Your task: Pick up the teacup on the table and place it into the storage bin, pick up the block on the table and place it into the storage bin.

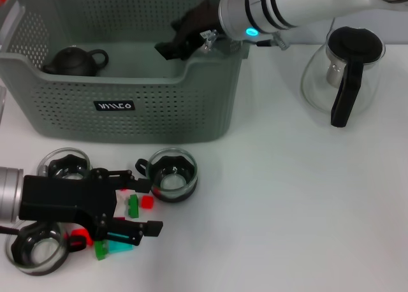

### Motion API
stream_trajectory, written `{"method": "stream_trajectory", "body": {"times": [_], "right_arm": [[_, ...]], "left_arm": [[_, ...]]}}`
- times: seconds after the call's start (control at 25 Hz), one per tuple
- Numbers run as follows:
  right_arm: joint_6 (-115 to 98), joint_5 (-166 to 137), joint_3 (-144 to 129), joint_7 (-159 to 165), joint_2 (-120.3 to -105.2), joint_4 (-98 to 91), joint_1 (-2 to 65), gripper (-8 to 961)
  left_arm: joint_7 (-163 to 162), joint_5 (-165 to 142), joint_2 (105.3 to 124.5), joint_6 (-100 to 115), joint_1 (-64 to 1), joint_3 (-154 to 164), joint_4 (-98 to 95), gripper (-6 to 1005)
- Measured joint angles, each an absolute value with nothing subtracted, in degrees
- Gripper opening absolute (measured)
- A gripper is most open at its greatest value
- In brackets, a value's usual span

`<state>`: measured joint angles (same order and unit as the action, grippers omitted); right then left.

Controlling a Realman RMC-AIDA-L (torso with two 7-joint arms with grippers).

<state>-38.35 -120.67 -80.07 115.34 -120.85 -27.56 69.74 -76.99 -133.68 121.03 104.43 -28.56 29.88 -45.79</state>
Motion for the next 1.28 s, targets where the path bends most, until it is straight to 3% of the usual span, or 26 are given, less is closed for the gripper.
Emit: {"method": "stream_trajectory", "body": {"times": [0.04, 0.44, 0.84, 1.28], "right_arm": [[-38.6, -120.7, -80.1, 115.5, -120.85, -28.5, 69.3, 530], [-45.6, -114.8, -80.1, 114.4, -120.51, -48.2, 58.9, 639], [-74.4, -105.3, -79.9, 103.8, -120.13, -72.1, 40.1, 640], [-83.9, -117.5, -82.3, 103.8, -120.39, -71.2, 40.2, 640]], "left_arm": [[-77.0, -133.7, 121.03, 104.4, -28.5, 29.8, -45.8, 888], [-77.0, -133.7, 120.88, 104.6, -28.3, 29.5, -45.8, 888], [-76.9, -134.1, 120.40, 104.5, -27.9, 29.5, -46.2, 888], [-76.1, -135.1, 120.32, 103.9, -26.7, 29.5, -46.5, 887]]}}
